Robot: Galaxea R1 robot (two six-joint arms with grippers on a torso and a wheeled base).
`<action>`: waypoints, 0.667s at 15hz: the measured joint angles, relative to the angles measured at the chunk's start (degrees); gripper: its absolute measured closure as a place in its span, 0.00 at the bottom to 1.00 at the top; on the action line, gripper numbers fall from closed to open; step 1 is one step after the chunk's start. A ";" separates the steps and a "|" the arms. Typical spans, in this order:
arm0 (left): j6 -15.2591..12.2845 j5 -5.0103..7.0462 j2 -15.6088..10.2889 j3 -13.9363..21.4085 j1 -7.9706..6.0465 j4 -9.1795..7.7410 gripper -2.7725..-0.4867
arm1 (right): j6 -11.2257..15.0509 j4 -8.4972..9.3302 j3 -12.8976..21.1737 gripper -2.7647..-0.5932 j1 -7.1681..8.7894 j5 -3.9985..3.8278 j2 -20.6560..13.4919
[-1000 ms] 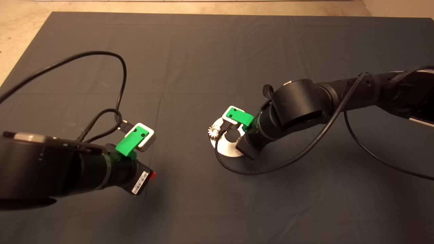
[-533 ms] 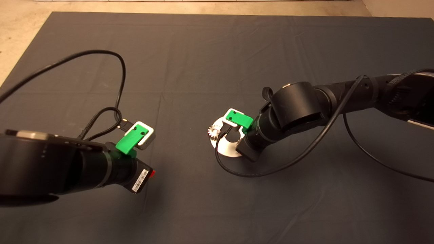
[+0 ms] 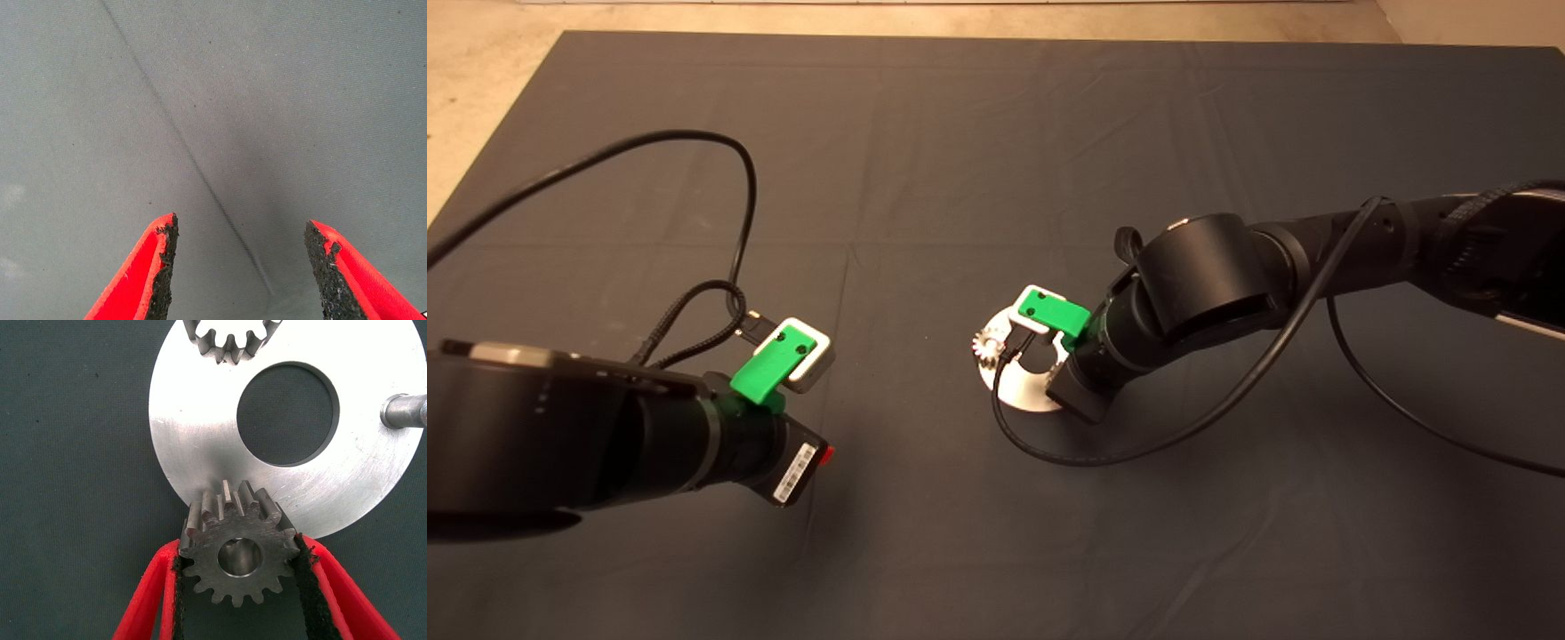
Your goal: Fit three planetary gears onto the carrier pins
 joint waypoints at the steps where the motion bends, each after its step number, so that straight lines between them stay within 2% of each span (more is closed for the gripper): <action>1: 0.15 0.00 0.00 -0.07 -0.02 0.00 0.64 | -0.04 -0.02 0.00 0.85 0.00 0.04 -0.02; 4: 0.33 0.00 0.00 -0.68 0.00 0.02 0.64 | -0.42 0.00 0.00 0.85 0.02 0.48 -0.30; 10: 0.52 0.00 0.00 -1.49 0.00 0.02 0.64 | -0.66 0.01 0.00 0.85 0.07 0.61 -0.80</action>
